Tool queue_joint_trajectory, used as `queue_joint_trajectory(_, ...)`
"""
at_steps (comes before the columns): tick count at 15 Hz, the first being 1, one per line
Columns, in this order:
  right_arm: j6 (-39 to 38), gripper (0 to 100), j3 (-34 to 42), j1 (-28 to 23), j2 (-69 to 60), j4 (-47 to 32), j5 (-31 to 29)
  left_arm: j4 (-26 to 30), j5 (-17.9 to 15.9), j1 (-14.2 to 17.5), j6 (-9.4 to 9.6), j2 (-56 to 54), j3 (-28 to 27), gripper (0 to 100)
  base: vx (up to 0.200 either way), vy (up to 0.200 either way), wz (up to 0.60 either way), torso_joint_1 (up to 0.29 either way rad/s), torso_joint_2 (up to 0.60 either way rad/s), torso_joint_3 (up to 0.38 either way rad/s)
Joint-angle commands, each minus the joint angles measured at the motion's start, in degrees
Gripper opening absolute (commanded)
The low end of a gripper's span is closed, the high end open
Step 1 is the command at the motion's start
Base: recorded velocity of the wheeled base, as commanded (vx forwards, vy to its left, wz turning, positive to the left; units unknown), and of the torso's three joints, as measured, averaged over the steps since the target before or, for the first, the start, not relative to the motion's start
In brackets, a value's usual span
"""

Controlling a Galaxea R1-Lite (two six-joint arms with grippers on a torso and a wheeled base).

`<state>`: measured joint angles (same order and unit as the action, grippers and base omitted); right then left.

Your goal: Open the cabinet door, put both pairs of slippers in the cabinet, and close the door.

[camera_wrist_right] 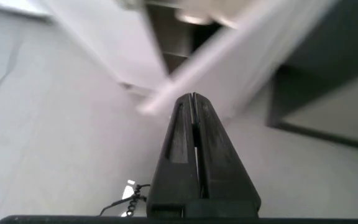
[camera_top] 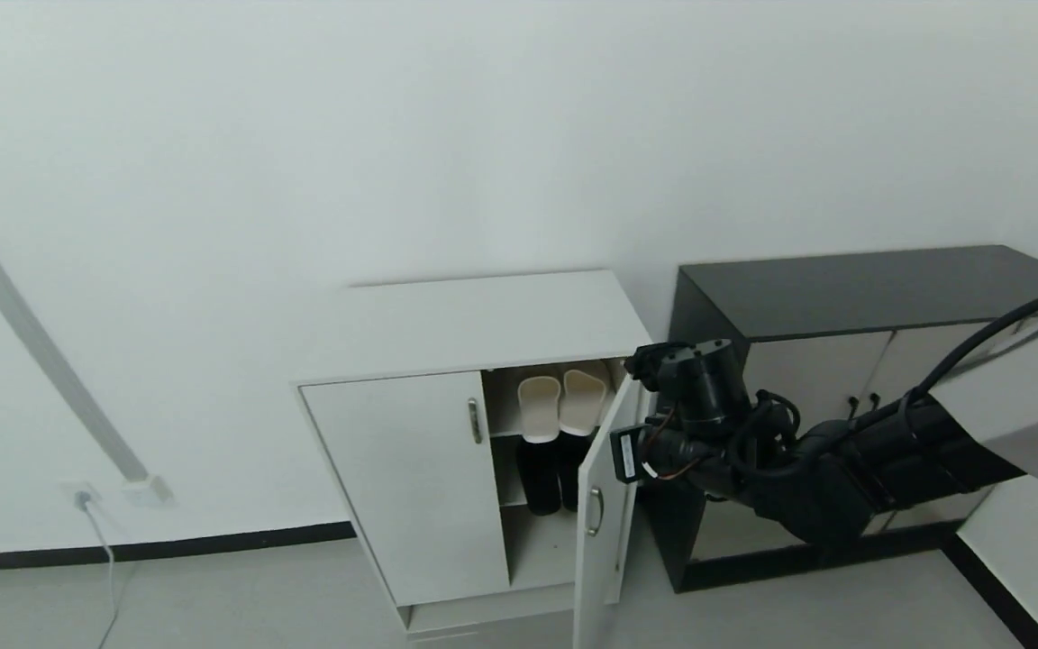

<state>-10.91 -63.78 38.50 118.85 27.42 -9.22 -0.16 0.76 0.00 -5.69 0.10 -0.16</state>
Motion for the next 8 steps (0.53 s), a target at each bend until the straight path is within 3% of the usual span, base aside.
queue_joint_trajectory(1, 0.6, 0, 1.6, -0.1, -1.1, 1.3, 1.1, 0.0, 0.0, 0.0, -0.02, 0.1, 0.0, 0, 0.0, 0.0, 0.0, 0.0, 0.0, 0.0)
queue_joint_trajectory(8, 5.5, 0, 12.4, -1.3, -4.9, 9.1, 8.3, 0.0, 0.0, 0.0, -0.02, 0.1, 0.0, 0, 0.0, 0.0, 0.0, 0.0, 0.0, 0.0)
